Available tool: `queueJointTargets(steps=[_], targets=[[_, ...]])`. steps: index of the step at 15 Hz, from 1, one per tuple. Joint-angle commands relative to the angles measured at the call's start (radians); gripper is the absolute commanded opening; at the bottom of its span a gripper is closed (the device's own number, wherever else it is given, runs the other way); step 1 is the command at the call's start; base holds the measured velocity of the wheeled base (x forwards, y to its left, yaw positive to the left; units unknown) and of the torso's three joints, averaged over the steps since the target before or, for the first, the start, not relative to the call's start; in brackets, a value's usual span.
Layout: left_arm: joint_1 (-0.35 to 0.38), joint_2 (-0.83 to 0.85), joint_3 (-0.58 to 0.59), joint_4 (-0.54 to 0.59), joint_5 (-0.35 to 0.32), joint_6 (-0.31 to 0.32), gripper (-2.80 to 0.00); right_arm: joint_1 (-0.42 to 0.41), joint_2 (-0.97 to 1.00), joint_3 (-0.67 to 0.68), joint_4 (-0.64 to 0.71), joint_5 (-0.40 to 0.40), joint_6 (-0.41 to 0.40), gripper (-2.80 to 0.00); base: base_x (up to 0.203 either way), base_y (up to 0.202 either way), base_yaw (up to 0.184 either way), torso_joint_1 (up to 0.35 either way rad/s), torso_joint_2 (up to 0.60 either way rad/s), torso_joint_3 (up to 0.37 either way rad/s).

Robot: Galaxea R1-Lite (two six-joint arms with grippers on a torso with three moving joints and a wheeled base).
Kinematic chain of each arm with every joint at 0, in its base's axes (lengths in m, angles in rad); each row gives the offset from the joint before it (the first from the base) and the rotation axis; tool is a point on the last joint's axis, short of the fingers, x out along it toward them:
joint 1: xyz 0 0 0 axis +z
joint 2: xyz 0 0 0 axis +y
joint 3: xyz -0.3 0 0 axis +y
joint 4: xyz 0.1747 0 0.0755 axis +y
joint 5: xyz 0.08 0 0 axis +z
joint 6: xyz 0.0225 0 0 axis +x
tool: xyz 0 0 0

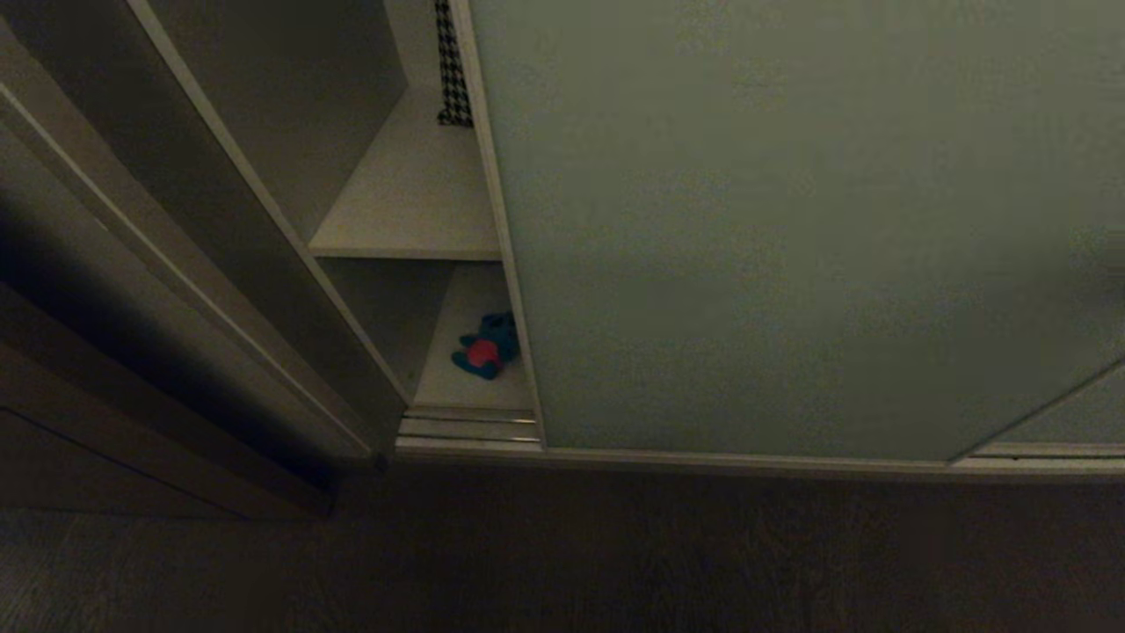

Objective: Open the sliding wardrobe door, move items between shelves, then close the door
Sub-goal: Close the door

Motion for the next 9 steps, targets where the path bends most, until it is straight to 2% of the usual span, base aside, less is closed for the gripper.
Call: queueJointTargets(steps=[1,4,6,9], targets=[[0.001,0.002,0.0,-0.001,0.0,0.0,-2.8,0.001,0.024,-0.004,-0.011,-0.007,0.001,-2.8,0.0,0.0,0.0,0.0,0.0,0.0],[0.001,0.002,0.0,-0.001,0.0,0.0,-2.8,0.036,0.061,-0.021,-0.073,-0.083,0.003,-2.8,0.0,0.0,0.0,0.0,0.0,0.0],[0.001,0.002,0.0,-0.001,0.0,0.0,-2.8,0.062,0.085,-0.048,-0.104,-0.145,0.039,-2.8,0.0,0.0,0.0,0.0,0.0,0.0],[0.001,0.002,0.0,-0.001,0.0,0.0,-2.8,0.088,0.104,-0.074,-0.13,-0.174,0.087,-2.8,0.0,0.0,0.0,0.0,0.0,0.0]])
